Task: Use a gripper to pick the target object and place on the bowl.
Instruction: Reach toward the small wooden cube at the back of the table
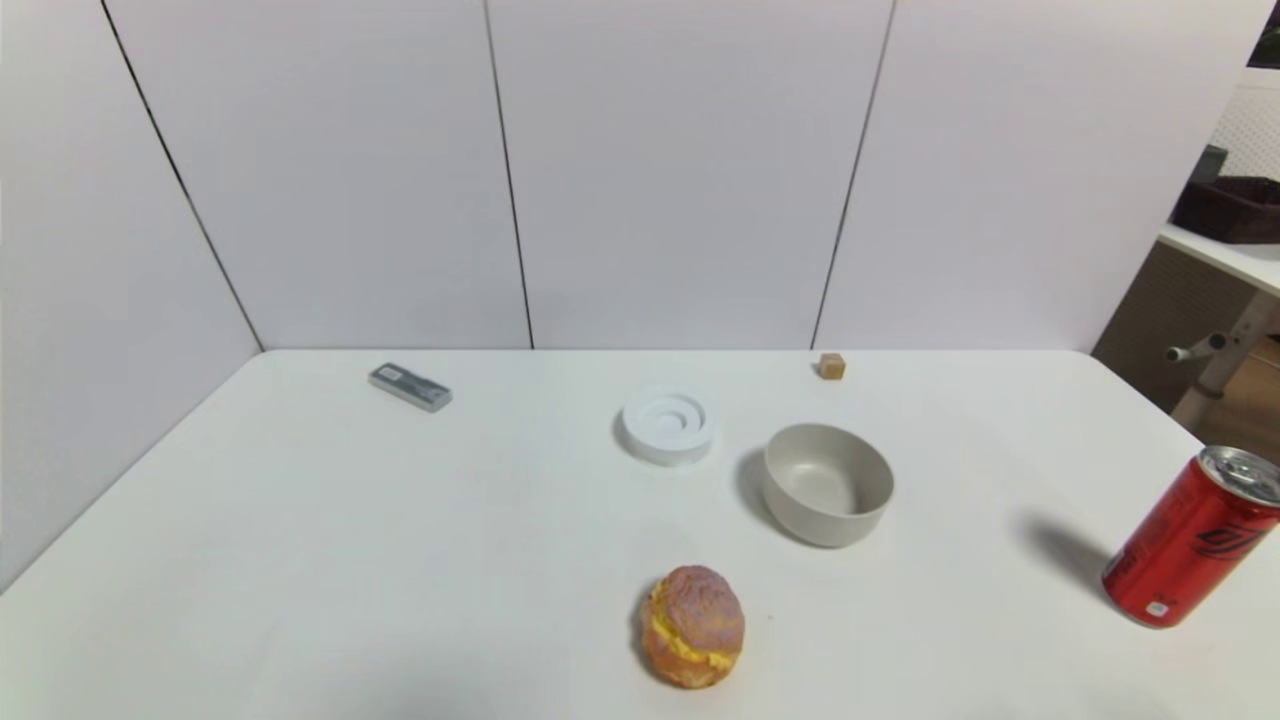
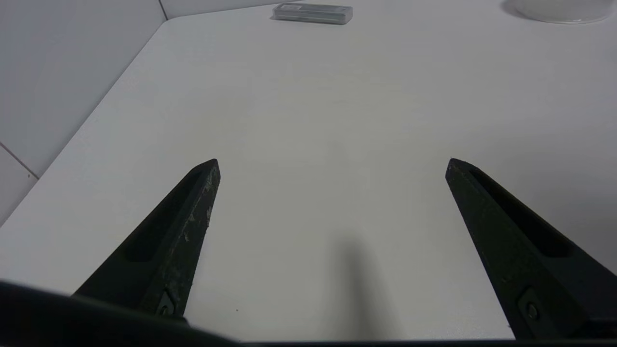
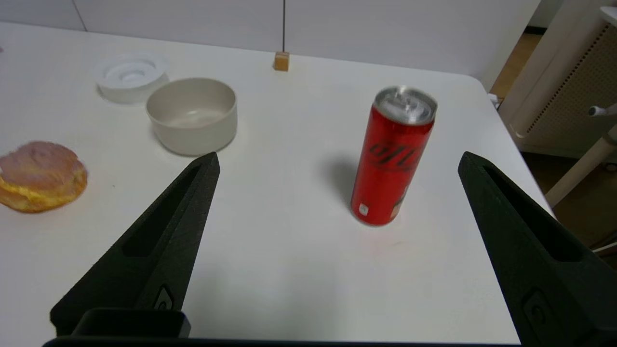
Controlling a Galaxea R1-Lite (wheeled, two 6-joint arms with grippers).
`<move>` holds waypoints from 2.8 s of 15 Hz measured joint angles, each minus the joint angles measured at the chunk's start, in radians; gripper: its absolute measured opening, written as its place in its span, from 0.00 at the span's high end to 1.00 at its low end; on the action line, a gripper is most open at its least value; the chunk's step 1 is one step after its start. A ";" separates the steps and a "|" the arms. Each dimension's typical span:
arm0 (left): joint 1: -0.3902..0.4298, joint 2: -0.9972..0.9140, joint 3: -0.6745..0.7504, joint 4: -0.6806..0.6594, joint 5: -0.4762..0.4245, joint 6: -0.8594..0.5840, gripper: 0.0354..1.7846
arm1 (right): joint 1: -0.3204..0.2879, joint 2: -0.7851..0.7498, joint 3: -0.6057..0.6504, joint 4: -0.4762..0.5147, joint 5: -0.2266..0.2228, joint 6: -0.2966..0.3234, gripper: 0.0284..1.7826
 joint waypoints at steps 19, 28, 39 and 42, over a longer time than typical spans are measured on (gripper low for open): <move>0.000 0.000 0.000 0.000 0.000 0.000 0.06 | 0.169 1.299 -1.122 0.253 0.097 0.035 0.04; 0.000 0.000 0.000 0.000 0.000 0.001 0.06 | 0.207 1.523 -1.207 0.275 0.099 0.038 0.04; 0.000 0.000 0.000 0.000 0.000 0.000 0.06 | 0.201 1.803 -1.403 0.272 -0.044 0.032 0.04; 0.000 0.000 0.000 0.000 0.001 0.000 0.06 | 0.212 1.846 -1.407 0.271 -0.093 0.031 0.04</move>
